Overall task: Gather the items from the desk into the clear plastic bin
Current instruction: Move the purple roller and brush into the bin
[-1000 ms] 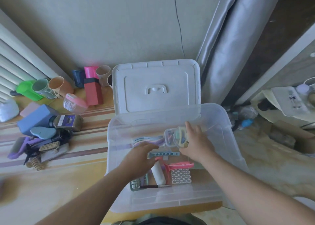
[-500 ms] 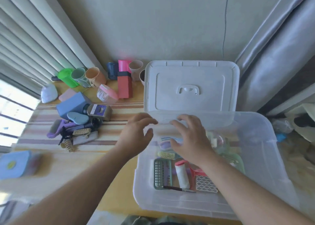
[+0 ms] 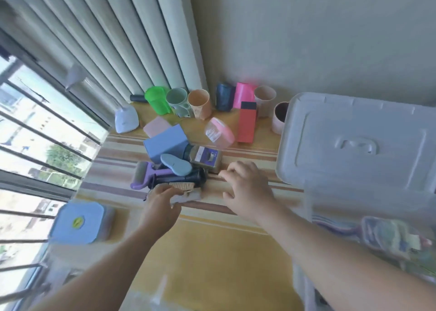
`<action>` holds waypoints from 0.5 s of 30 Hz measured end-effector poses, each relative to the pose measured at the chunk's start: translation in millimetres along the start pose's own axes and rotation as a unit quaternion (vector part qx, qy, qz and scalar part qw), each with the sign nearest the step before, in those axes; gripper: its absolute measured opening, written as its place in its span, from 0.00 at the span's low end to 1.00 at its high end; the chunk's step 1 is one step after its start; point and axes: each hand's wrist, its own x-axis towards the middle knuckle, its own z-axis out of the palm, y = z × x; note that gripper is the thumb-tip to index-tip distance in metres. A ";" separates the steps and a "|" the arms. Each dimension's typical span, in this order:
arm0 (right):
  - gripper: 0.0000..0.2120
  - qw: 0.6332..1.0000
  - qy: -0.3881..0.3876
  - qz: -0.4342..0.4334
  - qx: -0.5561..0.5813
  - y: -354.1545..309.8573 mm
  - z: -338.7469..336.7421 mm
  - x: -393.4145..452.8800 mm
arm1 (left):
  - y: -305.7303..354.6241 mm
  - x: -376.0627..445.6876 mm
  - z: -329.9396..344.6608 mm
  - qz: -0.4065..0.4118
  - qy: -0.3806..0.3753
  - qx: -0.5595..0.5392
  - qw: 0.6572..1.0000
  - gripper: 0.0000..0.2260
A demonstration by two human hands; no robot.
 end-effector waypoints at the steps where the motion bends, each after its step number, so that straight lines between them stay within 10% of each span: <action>1: 0.22 1.000 -0.026 0.009 -0.004 -11.3 8.6 16.0 | -13.5 9.7 -7.0 -0.003 0.004 0.005 1.000 0.15; 15: 0.31 0.973 -0.187 0.111 -0.073 -103.9 92.1 176.3 | -114.6 93.6 -33.2 -0.111 -0.125 -0.009 0.986 0.36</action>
